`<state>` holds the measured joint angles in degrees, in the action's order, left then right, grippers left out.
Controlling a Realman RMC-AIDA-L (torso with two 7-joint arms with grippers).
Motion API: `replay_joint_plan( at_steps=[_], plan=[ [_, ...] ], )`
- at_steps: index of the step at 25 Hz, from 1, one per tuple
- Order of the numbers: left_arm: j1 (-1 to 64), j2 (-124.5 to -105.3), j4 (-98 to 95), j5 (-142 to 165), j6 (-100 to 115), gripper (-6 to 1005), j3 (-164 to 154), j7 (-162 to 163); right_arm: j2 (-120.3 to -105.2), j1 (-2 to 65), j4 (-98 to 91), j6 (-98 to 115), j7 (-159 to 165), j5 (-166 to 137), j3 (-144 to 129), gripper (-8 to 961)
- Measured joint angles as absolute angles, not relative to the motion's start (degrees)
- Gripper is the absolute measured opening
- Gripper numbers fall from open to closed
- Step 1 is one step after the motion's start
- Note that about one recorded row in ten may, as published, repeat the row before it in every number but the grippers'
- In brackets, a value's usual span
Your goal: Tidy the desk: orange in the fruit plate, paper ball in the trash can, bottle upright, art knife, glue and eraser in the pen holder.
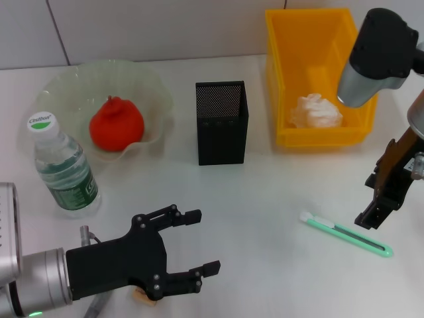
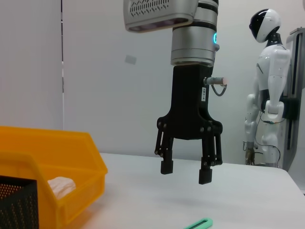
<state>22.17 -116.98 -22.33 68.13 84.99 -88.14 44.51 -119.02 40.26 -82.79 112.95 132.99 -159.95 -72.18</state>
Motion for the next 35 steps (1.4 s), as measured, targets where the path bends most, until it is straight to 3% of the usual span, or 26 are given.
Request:
replay_joint_plan(
  at_steps=[35],
  plan=[
    [22.15,-117.20,-22.32,68.28,83.85,816,-88.68,44.44,-119.54,40.94,-73.26,100.24,135.68,-158.70,-80.35,760]
  ],
)
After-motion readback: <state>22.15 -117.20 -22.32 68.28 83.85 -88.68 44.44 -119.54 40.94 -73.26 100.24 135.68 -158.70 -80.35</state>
